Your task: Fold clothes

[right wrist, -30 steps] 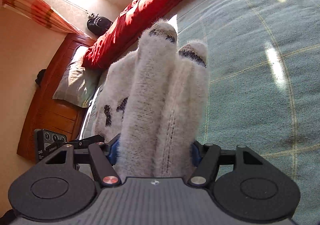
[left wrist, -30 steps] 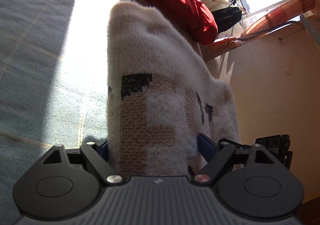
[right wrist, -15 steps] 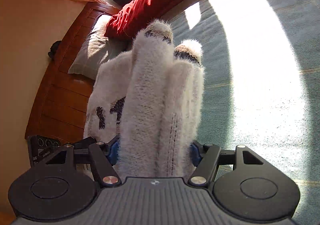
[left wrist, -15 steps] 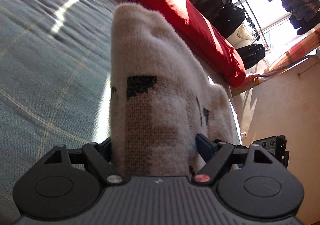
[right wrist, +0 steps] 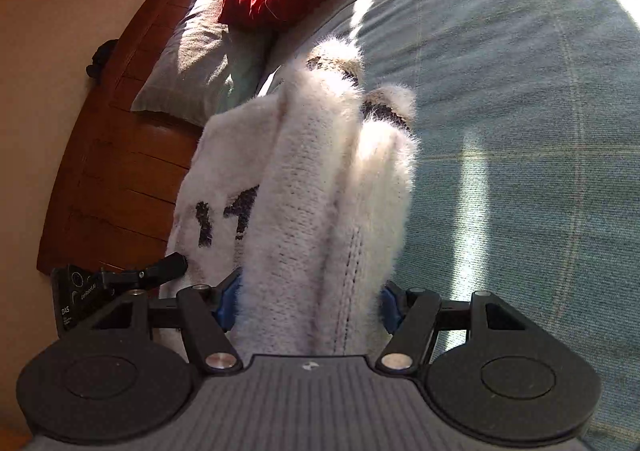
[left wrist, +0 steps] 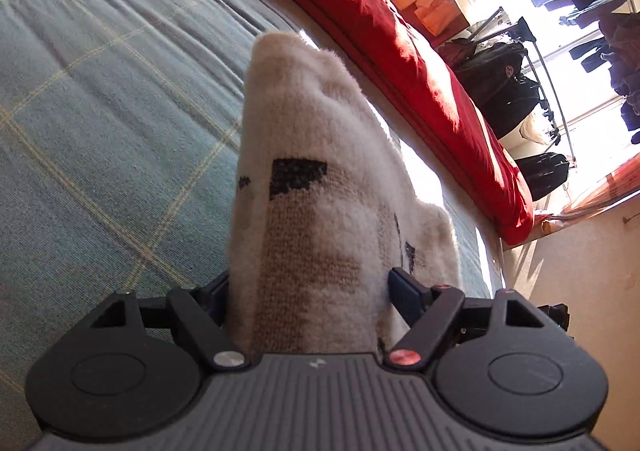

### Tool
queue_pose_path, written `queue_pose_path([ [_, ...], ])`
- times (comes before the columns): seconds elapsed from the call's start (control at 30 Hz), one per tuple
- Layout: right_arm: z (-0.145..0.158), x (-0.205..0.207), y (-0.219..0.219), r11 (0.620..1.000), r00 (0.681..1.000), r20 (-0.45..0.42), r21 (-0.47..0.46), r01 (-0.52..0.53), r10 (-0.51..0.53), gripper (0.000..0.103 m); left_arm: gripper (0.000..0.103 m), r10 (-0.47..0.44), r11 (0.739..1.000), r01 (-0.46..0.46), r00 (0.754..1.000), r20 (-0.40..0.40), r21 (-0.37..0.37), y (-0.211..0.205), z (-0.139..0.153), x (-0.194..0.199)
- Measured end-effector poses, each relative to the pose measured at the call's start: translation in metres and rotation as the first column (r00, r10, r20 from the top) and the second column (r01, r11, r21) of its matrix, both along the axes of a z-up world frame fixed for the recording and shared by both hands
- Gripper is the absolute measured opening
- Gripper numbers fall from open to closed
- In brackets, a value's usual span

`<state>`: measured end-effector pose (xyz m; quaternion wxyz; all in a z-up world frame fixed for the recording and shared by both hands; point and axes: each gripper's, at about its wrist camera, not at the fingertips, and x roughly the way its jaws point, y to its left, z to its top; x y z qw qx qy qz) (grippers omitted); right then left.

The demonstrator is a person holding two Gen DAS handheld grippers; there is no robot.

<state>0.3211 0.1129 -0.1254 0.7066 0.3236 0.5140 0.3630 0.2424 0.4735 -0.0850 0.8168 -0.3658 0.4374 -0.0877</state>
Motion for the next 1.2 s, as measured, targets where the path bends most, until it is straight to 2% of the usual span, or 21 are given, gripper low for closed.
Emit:
queue_pose_path([
  [0.23,-0.019,0.007,0.048,1.000,1.000,-0.027,-0.026,-0.003,0.002,0.070,0.078,0.046,0.999,-0.046,0.999,-0.029,-0.002,0.030,-0.025,0.005],
  [0.5,-0.037,0.004,0.057,0.999,1.000,-0.022,-0.039,-0.006,0.005,0.073,0.078,0.067,0.997,-0.067,0.998,-0.014,-0.024,0.054,-0.054,0.008],
  [0.63,-0.033,0.007,0.062,0.997,1.000,0.005,-0.076,-0.012,0.013,0.078,0.078,0.127,0.992,-0.128,0.990,0.062,0.011,0.071,-0.042,0.005],
  [0.7,-0.027,0.007,0.059,0.995,0.999,0.033,-0.101,0.004,-0.001,0.080,0.078,0.130,0.990,-0.134,0.989,0.074,0.049,0.070,-0.030,0.005],
  [0.87,-0.005,0.003,0.030,0.990,0.993,0.106,-0.122,0.074,-0.061,0.081,0.079,0.060,0.973,-0.083,0.992,0.109,0.216,0.038,0.007,0.004],
  [1.0,0.022,-0.002,0.009,0.985,0.972,0.209,-0.104,0.135,-0.111,0.081,0.080,0.022,0.957,-0.063,0.989,0.145,0.282,0.007,0.036,-0.011],
  [1.1,0.040,-0.009,0.019,0.998,0.961,0.273,-0.040,0.048,-0.036,0.081,0.084,-0.008,0.966,-0.034,0.987,0.160,0.257,-0.011,0.040,-0.024],
  [1.2,0.047,-0.013,0.045,0.996,0.946,0.312,-0.013,-0.088,0.088,0.078,0.084,-0.014,0.971,-0.018,0.991,0.131,0.239,-0.014,0.022,-0.028],
])
